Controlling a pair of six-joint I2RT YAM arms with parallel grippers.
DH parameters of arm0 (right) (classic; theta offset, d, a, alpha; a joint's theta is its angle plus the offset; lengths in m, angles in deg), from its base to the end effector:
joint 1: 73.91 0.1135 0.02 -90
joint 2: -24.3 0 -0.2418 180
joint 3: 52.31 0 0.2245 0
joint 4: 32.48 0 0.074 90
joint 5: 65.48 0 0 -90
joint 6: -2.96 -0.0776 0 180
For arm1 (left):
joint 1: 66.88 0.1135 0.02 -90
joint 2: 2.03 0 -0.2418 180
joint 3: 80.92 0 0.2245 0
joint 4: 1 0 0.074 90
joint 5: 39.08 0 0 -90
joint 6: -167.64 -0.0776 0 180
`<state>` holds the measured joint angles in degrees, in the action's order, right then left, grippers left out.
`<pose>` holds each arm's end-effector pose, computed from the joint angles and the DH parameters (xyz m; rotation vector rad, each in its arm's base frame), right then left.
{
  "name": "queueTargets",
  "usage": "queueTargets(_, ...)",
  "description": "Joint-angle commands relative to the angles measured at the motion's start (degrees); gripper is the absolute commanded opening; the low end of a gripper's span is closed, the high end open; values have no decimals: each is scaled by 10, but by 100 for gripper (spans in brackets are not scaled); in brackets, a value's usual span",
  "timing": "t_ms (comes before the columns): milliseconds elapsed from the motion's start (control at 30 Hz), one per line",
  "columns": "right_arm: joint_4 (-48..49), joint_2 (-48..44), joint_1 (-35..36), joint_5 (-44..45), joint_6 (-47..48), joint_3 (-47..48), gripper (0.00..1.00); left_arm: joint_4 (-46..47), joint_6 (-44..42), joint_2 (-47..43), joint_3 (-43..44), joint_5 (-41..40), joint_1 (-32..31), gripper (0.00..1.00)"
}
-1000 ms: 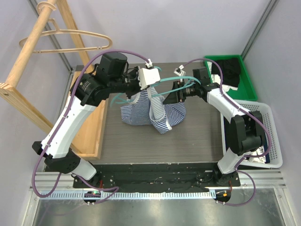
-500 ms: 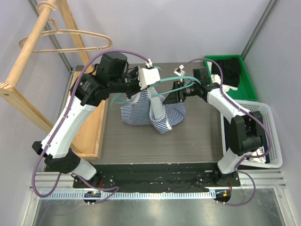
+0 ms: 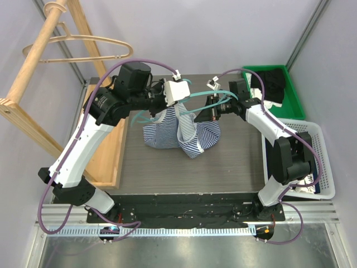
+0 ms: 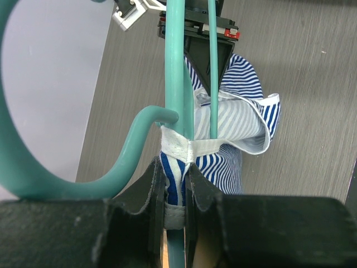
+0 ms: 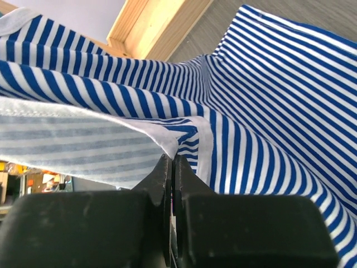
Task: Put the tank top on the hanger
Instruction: Hang the tank top on the hanger.
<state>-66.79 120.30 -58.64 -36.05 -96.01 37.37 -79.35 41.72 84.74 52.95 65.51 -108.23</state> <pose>0.3232 0.1583 0.2562 -0.6877 2.0946 1.4212 0.2023 -0.2041 0.4420 1.4349 1.5519 -0.3258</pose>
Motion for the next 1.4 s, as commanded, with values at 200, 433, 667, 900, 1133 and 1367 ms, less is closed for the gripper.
queueTargets(200,-33,-20,-39,64,41,48,1,26,-3,-23,-20,-12,1,0)
queueTargets(433,-73,-19,-73,97,63,75,1,33,2,-34,-28,-15,6,0)
queueTargets(667,-80,-17,-82,115,72,79,1,49,19,-41,-32,-19,19,0)
queueTargets(900,-103,-19,-114,133,71,127,1,39,-10,-52,-54,-44,19,0)
queueTargets(1133,-149,-25,-125,150,87,176,1,52,-36,-57,-88,-102,19,0)
queueTargets(1367,-197,-25,-126,163,120,218,1,89,-50,-56,-110,-169,18,0)
